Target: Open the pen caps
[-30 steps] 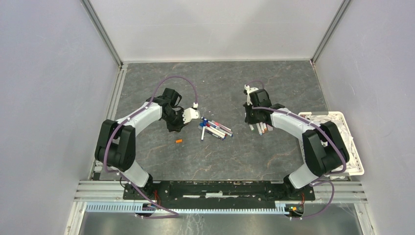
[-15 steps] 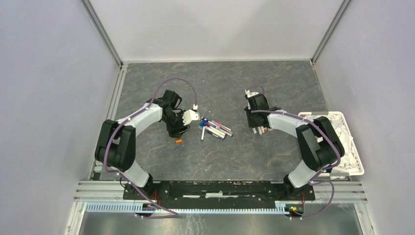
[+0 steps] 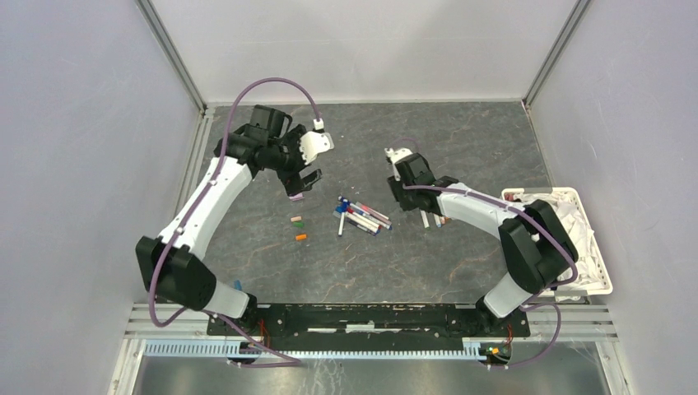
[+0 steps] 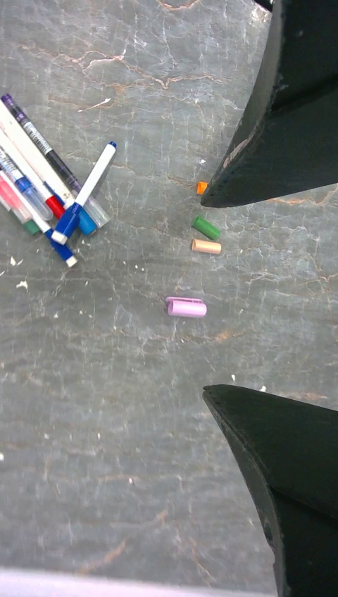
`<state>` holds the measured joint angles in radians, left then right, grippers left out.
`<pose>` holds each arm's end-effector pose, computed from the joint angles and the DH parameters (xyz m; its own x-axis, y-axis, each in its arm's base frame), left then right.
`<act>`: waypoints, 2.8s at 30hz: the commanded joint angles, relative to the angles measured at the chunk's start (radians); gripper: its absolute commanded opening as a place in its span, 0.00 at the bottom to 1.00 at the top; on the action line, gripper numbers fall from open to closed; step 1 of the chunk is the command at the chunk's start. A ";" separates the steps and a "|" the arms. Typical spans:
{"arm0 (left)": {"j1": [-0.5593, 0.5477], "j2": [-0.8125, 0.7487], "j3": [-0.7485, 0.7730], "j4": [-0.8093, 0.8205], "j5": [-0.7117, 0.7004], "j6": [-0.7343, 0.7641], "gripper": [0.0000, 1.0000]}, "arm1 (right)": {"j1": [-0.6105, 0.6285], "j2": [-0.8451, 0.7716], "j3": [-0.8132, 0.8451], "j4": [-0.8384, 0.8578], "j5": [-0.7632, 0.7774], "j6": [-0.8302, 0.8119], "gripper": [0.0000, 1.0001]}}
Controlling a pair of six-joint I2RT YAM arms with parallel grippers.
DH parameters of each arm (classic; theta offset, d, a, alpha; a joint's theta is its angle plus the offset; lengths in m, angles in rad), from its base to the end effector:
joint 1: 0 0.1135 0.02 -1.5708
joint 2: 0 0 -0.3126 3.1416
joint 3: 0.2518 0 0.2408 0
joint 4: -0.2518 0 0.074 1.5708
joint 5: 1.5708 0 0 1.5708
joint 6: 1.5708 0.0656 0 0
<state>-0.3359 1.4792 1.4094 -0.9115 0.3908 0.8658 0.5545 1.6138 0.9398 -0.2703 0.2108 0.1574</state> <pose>0.2779 -0.1235 0.3564 -0.1241 0.7892 -0.6014 0.9248 0.3118 0.2182 0.2913 0.1642 0.2152 -0.7445 -0.2808 -0.6056 -0.2975 0.9517 -0.0755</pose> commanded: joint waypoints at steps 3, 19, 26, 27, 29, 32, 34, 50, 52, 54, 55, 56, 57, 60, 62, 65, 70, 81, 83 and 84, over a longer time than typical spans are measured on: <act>0.016 -0.116 0.056 0.012 -0.086 -0.124 1.00 | 0.102 0.052 0.155 0.011 -0.152 -0.108 0.45; 0.087 -0.127 0.039 -0.031 -0.049 -0.145 1.00 | 0.120 0.222 0.192 0.023 -0.244 -0.132 0.32; 0.086 -0.122 0.043 -0.027 -0.006 -0.147 1.00 | 0.113 0.252 0.224 0.028 -0.217 -0.126 0.29; 0.086 -0.120 0.046 -0.027 -0.003 -0.148 1.00 | 0.109 0.265 0.232 0.026 -0.217 -0.126 0.29; 0.086 -0.119 0.046 -0.027 -0.006 -0.150 1.00 | 0.097 0.295 0.245 0.019 -0.217 -0.121 0.29; 0.086 -0.120 0.038 -0.025 -0.001 -0.160 1.00 | 0.089 0.314 0.235 0.027 -0.217 -0.114 0.29; 0.086 -0.123 0.031 -0.022 0.004 -0.167 1.00 | 0.089 0.307 0.212 0.044 -0.218 -0.107 0.28; 0.081 -0.194 -0.140 -0.055 0.338 0.154 1.00 | 0.046 0.089 0.292 -0.044 -0.594 -0.064 0.00; 0.072 -0.169 -0.127 -0.095 0.343 0.208 1.00 | 0.047 0.085 0.306 -0.077 -0.721 -0.062 0.00; 0.060 -0.143 -0.117 -0.132 0.344 0.261 1.00 | 0.048 0.088 0.316 -0.101 -0.851 -0.057 0.00; 0.051 -0.136 -0.115 -0.147 0.337 0.293 1.00 | 0.049 0.085 0.315 -0.101 -0.896 -0.050 0.00; 0.036 -0.132 -0.115 -0.152 0.321 0.307 0.99 | 0.052 0.082 0.311 -0.095 -0.926 -0.043 0.00; 0.017 -0.127 -0.118 -0.151 0.297 0.333 0.96 | 0.056 0.074 0.305 -0.080 -0.954 -0.031 0.00; -0.027 -0.085 -0.122 -0.136 0.215 0.358 0.93 | 0.068 0.069 0.304 -0.040 -1.045 0.003 0.00; -0.043 -0.051 -0.105 -0.136 0.194 0.361 0.92 | 0.074 0.077 0.312 -0.024 -1.100 0.021 0.00; -0.072 -0.028 -0.086 -0.135 0.180 0.373 0.91 | 0.086 0.095 0.332 -0.031 -1.152 0.022 0.00; -0.153 -0.034 -0.110 -0.122 0.126 0.389 0.88 | 0.090 0.123 0.352 -0.052 -1.217 -0.001 0.00; -0.228 -0.053 -0.150 -0.133 0.033 0.437 0.57 | 0.093 0.172 0.383 -0.088 -1.257 -0.036 0.00; -0.229 -0.062 -0.159 -0.133 0.013 0.448 0.49 | 0.094 0.175 0.382 -0.089 -1.258 -0.038 0.00; -0.229 -0.065 -0.162 -0.131 0.007 0.450 0.46 | 0.094 0.176 0.381 -0.087 -1.259 -0.037 0.00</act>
<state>-0.5587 1.4570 1.2629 -1.0401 0.4442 1.2541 0.6460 1.7817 1.2800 -0.3584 -1.0145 0.1478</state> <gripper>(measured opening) 0.511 0.025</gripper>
